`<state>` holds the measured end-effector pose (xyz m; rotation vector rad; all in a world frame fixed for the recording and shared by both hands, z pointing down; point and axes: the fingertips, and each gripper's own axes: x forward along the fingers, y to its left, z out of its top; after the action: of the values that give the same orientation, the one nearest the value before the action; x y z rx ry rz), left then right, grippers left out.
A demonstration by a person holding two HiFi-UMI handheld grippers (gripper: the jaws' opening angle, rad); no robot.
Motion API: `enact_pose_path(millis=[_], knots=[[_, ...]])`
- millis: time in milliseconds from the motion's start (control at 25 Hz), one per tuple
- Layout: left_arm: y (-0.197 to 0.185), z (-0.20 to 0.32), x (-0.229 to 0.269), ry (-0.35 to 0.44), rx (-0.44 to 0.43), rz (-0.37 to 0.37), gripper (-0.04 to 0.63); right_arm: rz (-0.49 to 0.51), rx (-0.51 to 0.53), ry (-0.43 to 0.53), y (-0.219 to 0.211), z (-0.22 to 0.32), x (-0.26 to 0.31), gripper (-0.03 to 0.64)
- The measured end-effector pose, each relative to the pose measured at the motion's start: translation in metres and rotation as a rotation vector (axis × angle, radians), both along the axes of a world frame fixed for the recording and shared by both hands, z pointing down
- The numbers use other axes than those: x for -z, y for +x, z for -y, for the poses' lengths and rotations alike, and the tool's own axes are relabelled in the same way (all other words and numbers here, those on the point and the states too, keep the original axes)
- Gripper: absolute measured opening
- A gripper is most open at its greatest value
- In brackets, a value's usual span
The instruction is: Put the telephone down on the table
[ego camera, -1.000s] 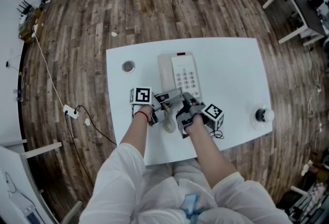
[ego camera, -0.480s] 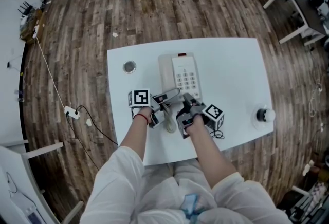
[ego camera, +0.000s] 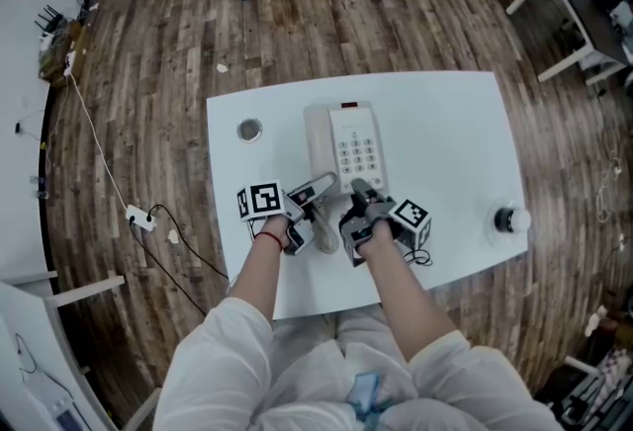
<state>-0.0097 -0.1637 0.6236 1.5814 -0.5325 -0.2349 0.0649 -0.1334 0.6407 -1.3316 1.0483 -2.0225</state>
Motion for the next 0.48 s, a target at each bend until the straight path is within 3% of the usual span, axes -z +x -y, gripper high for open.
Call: enact_pose_path(millis=[120, 320, 480], knots=[[-0.012, -0.002, 0.0, -0.006, 0.056, 0.016, 0.364, 0.0, -0.001, -0.001, 0.0, 0.001, -0.002, 0.137], [-0.032, -0.003, 0.011, 0.051, 0.16, 0.075, 0.356, 0.0, 0.001, 0.0, -0.001, -0.001, -0.004, 0.138], [-0.04, -0.013, 0.017, 0.069, 0.181, 0.146, 0.354, 0.003, 0.003, -0.002, 0.0, 0.0, -0.006, 0.138]])
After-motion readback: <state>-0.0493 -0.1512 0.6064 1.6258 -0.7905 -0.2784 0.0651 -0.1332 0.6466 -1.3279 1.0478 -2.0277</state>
